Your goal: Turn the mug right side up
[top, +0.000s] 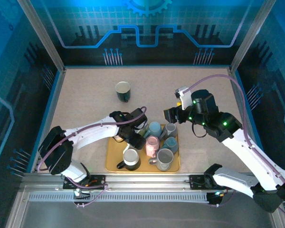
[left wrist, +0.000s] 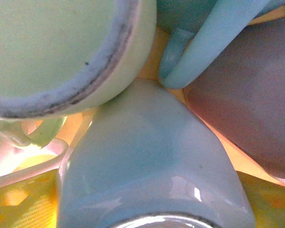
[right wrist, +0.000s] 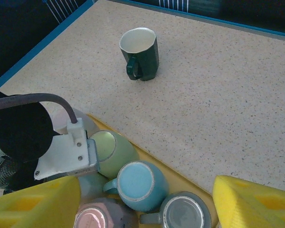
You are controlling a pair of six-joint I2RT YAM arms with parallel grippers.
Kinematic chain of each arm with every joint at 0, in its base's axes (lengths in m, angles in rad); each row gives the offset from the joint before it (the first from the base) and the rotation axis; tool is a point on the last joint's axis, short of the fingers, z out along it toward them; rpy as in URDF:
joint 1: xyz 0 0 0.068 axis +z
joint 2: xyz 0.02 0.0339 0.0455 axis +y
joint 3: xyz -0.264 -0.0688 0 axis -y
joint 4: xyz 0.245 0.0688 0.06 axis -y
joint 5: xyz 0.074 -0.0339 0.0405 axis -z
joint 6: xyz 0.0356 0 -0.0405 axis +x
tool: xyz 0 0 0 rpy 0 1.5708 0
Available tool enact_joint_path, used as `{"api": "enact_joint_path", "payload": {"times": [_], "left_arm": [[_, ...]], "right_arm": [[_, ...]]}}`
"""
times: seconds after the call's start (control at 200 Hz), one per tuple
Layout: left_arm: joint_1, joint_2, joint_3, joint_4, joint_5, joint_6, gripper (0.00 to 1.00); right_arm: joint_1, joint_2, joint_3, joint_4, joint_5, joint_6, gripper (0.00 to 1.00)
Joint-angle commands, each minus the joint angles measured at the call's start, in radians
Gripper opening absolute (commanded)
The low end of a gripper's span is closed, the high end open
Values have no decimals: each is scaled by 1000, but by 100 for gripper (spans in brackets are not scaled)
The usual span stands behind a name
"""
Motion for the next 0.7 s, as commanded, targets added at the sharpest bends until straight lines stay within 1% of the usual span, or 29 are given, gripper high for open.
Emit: {"api": "enact_joint_path", "payload": {"times": [0.0,0.265,0.4,0.535,0.695], "left_arm": [[-3,-34,-7,-13,-25,-18,59],[-4,-161,76,-73,-79,-34,59],[-3,-248,134,-90,-59,-58,59],[-3,-335,193,-100,-21,-96,59],[-2,-432,226,-81,-24,-124,58]], "right_arm": [[3,-20,0,21,-12,15,73],[3,-46,2,9,19,18,73],[3,-48,15,-2,18,19,72],[4,-41,28,-18,-28,9,72],[6,-45,4,14,-123,19,74]]}}
